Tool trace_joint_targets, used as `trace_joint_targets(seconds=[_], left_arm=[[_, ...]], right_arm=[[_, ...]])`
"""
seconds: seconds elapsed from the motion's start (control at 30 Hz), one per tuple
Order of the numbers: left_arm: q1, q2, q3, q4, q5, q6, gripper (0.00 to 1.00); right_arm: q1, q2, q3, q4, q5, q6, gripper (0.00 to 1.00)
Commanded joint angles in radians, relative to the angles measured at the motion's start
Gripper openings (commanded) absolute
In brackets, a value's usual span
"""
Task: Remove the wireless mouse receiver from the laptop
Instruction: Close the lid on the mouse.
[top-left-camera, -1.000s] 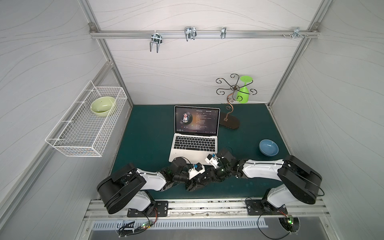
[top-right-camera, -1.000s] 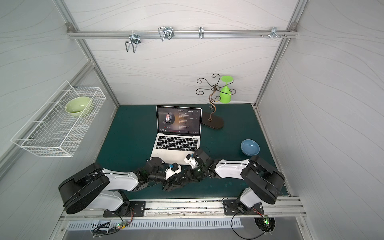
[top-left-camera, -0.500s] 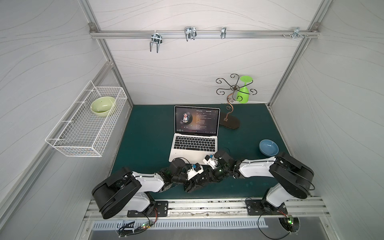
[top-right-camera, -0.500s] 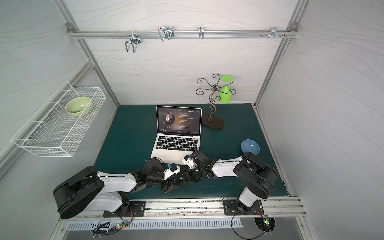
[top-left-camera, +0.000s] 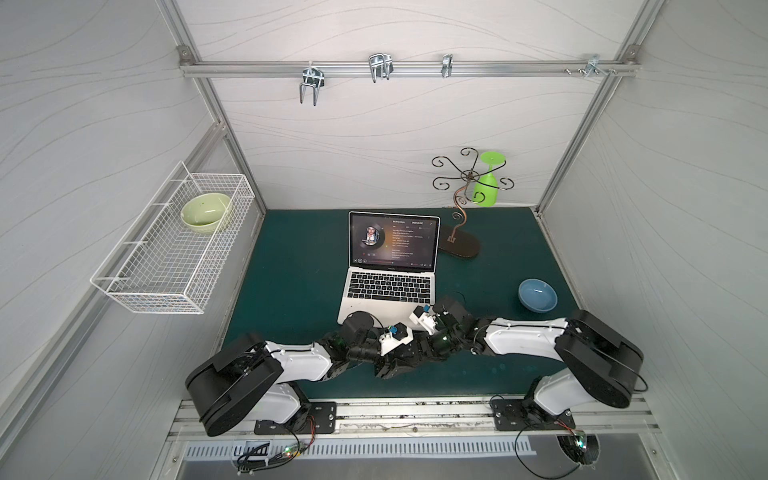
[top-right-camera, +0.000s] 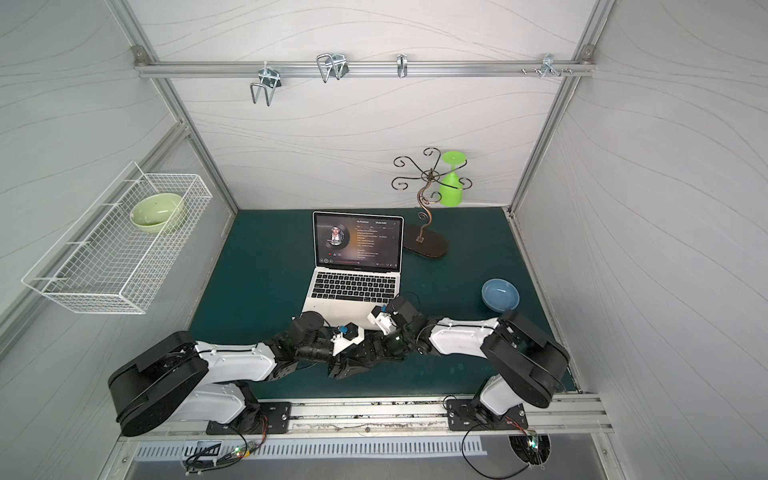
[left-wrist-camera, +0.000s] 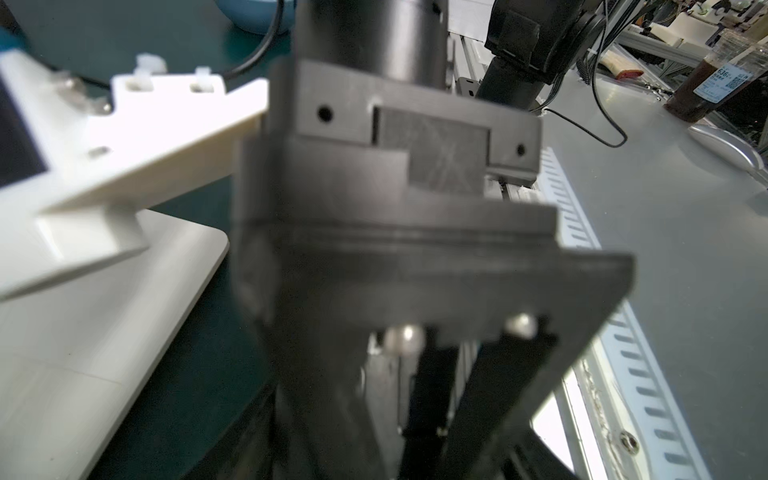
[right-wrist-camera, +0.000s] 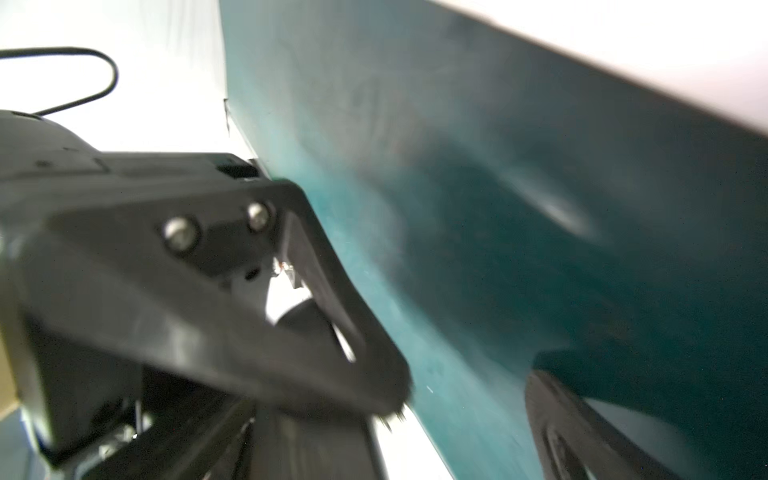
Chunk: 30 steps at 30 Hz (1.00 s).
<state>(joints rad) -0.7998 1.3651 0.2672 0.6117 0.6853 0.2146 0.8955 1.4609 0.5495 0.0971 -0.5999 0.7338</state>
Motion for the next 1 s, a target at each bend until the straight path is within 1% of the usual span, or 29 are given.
trace_joint_targets(seconds=[0.0,0.2,0.33,0.5,0.67,0.77,0.97], left_arm=[[-0.003,0.01,0.038,0.061,-0.006,0.03,0.0],[-0.004,-0.017,0.043,0.036,-0.013,0.035,0.0],[-0.007,-0.014,0.045,0.028,-0.013,0.035,0.0],[-0.012,-0.019,0.051,0.019,-0.014,0.035,0.0],[-0.016,-0.019,0.054,0.04,-0.006,0.025,0.0],[-0.016,-0.032,0.059,0.036,-0.003,0.02,0.0],[-0.016,-0.083,0.062,0.038,-0.01,0.008,0.0]], right_arm=[[-0.032,-0.091,-0.024,-0.173,0.028,-0.052,0.99],[-0.102,-0.191,-0.068,-0.232,-0.009,-0.073,0.99],[-0.12,-0.205,-0.083,-0.239,-0.025,-0.085,0.95],[-0.123,-0.17,-0.088,-0.196,-0.041,-0.079,0.92],[-0.117,-0.101,-0.081,-0.107,-0.07,-0.056,0.9],[-0.104,-0.056,-0.071,-0.083,-0.056,-0.04,0.87],[-0.074,0.009,-0.078,-0.092,0.016,-0.04,0.85]])
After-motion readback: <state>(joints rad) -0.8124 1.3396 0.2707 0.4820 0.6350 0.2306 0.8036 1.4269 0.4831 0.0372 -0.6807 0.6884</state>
